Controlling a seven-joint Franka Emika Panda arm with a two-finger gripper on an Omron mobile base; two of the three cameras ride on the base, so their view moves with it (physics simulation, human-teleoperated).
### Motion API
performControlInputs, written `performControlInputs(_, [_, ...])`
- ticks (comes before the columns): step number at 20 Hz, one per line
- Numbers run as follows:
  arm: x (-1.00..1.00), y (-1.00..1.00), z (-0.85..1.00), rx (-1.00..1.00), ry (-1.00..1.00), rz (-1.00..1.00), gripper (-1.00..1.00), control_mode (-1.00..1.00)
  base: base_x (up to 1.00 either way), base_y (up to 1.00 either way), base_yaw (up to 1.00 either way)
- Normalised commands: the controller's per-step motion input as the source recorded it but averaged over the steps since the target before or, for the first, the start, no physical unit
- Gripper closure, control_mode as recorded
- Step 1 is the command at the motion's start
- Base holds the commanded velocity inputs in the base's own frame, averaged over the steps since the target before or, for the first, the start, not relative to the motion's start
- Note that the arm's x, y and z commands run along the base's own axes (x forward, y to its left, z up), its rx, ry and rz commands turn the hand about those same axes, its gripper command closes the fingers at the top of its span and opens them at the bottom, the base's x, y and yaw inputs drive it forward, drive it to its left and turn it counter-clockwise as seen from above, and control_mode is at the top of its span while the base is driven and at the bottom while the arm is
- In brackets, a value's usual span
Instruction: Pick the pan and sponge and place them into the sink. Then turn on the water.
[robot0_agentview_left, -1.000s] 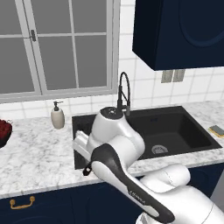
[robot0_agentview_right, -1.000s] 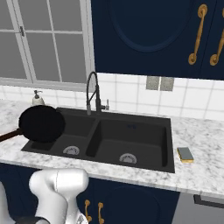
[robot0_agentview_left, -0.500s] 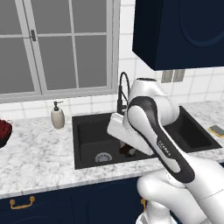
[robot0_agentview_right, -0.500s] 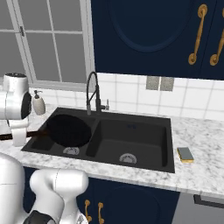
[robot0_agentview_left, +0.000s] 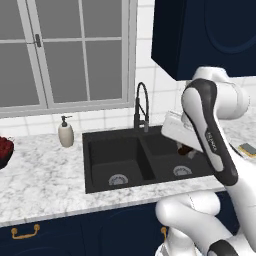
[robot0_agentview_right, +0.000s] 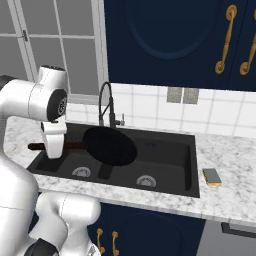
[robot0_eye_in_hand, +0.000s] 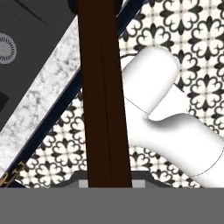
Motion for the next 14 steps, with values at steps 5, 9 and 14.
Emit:
performControlInputs(5, [0.01, -1.00, 0.12, 0.00, 0.00, 0.05, 1.00, -1.00, 0.00, 0.00, 0.00])
performControlInputs(9, [0.36, -1.00, 0.00, 0.00, 0.00, 0.28, 1.00, -1.00, 0.00, 0.00, 0.00])
performControlInputs(14, [0.60, -0.85, -0.01, 0.00, 0.00, 0.54, 1.00, -1.00, 0.00, 0.00, 0.00])
